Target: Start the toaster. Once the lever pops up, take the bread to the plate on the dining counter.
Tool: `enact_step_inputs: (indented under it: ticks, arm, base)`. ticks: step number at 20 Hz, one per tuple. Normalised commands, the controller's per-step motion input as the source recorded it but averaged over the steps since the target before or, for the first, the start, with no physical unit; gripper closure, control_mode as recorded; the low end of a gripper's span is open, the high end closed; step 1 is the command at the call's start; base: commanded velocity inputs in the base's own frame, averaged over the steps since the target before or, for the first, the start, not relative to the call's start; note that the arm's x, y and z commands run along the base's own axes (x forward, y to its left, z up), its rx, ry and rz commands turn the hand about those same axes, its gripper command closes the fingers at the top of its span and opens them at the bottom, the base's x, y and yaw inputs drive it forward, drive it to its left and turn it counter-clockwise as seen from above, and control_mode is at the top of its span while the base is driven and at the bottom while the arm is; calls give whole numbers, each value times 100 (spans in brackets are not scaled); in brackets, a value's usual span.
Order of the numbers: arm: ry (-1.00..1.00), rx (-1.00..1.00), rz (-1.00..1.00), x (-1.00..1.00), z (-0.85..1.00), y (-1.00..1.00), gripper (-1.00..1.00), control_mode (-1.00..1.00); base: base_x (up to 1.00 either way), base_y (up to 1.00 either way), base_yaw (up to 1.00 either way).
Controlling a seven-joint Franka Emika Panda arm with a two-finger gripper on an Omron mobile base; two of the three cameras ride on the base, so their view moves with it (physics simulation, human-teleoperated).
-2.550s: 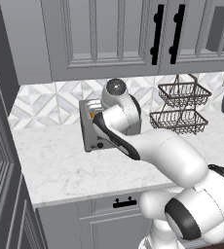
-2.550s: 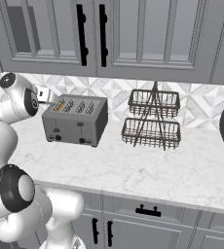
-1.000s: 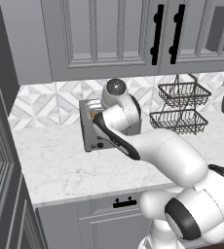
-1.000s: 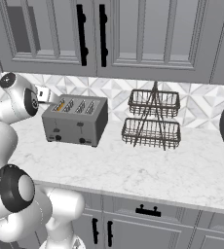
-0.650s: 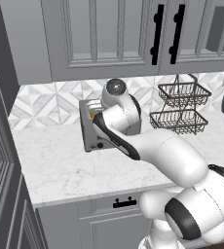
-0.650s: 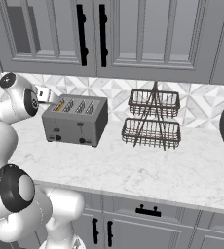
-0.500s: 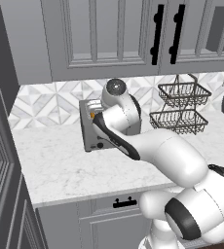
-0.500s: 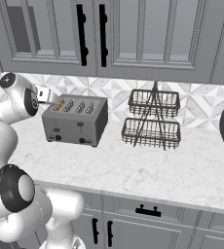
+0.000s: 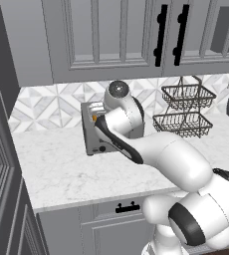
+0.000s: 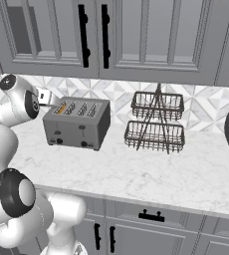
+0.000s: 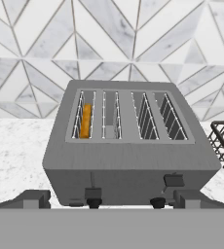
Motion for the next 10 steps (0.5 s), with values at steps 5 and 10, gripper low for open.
enact_step_inputs:
  ticks: [5, 10]
  arm:
    - [0, 0, 0, 0, 0, 0, -100, -100]
    - [0, 0, 0, 0, 0, 0, -100, -100]
  base:
    - [0, 0, 0]
    - [0, 0, 0]
